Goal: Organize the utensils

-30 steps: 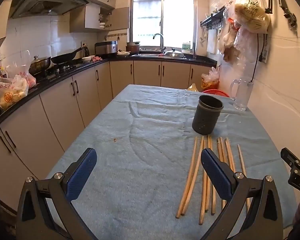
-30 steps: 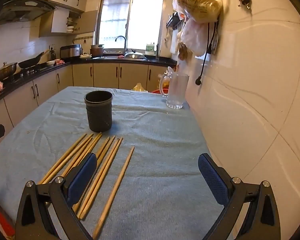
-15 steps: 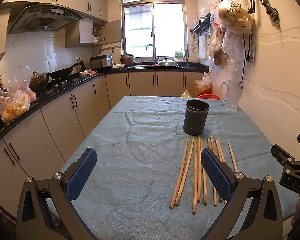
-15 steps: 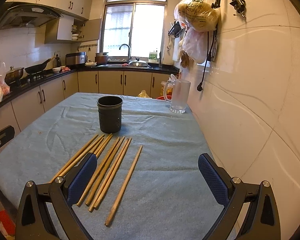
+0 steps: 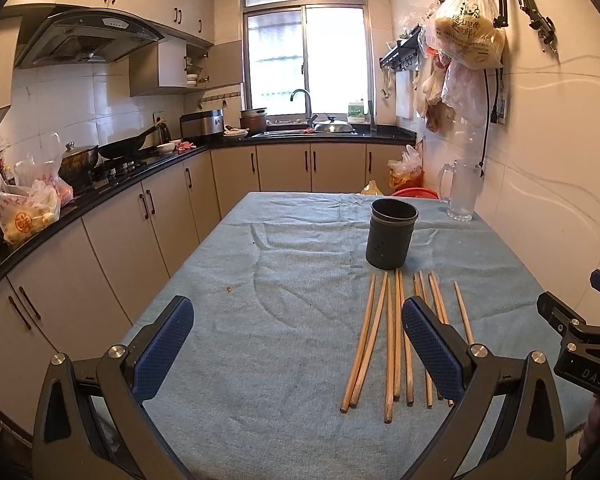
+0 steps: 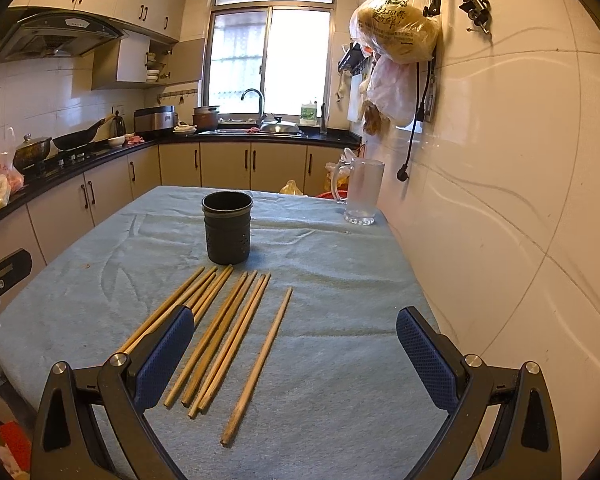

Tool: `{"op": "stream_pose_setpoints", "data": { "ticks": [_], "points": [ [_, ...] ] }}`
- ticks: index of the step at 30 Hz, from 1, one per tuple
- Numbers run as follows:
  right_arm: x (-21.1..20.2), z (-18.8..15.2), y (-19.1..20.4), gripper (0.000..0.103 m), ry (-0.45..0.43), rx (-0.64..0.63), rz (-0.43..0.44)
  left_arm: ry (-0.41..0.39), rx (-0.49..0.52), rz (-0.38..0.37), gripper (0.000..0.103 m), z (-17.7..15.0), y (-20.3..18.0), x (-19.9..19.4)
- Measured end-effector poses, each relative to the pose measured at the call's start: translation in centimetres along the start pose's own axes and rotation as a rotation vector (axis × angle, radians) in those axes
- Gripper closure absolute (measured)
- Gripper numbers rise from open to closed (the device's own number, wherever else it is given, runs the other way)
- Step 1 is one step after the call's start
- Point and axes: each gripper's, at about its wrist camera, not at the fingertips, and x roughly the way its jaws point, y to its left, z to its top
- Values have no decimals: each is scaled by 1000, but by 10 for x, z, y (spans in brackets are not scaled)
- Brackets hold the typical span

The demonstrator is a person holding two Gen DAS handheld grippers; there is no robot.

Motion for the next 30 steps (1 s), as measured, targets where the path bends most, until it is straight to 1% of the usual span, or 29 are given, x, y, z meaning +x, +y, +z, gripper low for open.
{"op": "stream_pose_setpoints", "data": {
  "ticks": [3,6,10,11,16,19,21,23,24,25,26,27,29,30],
  "points": [
    [2,1,0,1,13,-9,-2,9,3,5,0,0,1,2],
    [6,0,-1,1,13,29,23,27,4,6,0,-1,2,8],
    [14,-1,-2,1,38,28,27,58,12,9,0,-3,4,20],
    [18,-4,-4,1,27,53,42,66,17,12,0,-3,4,23],
    [41,-8,-14,1,93,90,51,127,63,29,0,-1,7,53],
    [59,-9,-22,1,141,119,75,184,87,-8,0,2,6,81],
    [76,-9,-27,1,177,138,101,232,108,-50,0,6,0,104],
    [94,-7,-30,5,206,143,120,267,125,-85,2,10,-8,124],
    [104,-6,-32,6,219,145,129,286,132,-96,7,14,-13,136],
    [112,-5,-33,11,230,146,136,302,136,-104,15,17,-18,144],
    [123,-3,-34,17,252,153,150,322,139,-120,19,19,-24,154],
    [135,-1,-35,20,279,162,165,349,139,-151,21,23,-30,168],
    [157,1,-37,32,329,186,190,383,133,-188,25,25,-41,186],
    [166,1,-37,36,357,205,205,400,137,-197,32,25,-46,195]
  ]
}}
